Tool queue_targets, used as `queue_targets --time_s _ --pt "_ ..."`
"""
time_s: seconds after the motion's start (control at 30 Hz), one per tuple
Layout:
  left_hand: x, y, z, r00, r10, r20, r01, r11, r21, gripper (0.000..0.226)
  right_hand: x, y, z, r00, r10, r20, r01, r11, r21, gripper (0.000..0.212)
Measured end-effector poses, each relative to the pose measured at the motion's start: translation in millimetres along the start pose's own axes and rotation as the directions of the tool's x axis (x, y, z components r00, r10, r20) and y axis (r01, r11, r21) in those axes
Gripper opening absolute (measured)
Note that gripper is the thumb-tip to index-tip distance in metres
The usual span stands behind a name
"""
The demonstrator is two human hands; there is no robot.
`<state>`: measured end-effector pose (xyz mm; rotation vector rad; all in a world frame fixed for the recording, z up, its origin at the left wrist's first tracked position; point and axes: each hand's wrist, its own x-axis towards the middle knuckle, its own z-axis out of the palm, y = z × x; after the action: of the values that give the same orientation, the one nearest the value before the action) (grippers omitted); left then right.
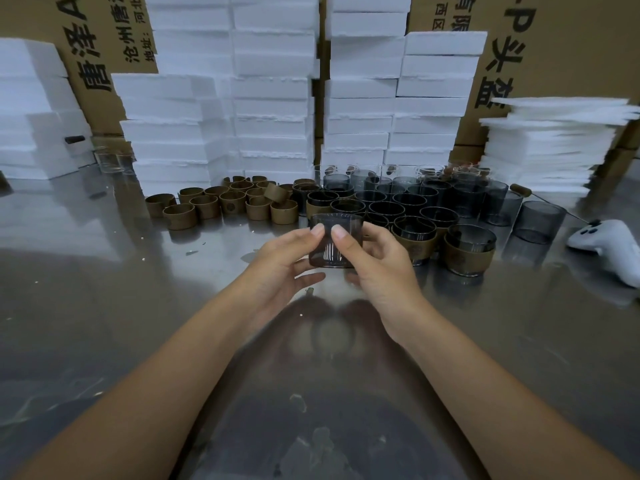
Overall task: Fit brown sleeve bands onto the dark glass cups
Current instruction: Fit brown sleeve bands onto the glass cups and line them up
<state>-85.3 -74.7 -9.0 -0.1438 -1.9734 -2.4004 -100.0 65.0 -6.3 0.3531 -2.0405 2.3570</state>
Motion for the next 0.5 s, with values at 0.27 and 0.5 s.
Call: queue_targets --time_s 0.27,0.5 --pt "1.0 -2.0 -2.7 0.999 0.02 0.037 -0.022 0.999 0.039 0.054 0.1 -0.5 -2.3 0.999 -0.021 0.05 0.021 1.0 -0.001 0.018" --pt "2.0 -3.9 -2.9 1.0 0.017 0.007 -0.017 0.999 -0.052 0.055 2.0 -3.8 -7.0 0.988 0.117 0.105 -0.123 0.991 0.057 0.028"
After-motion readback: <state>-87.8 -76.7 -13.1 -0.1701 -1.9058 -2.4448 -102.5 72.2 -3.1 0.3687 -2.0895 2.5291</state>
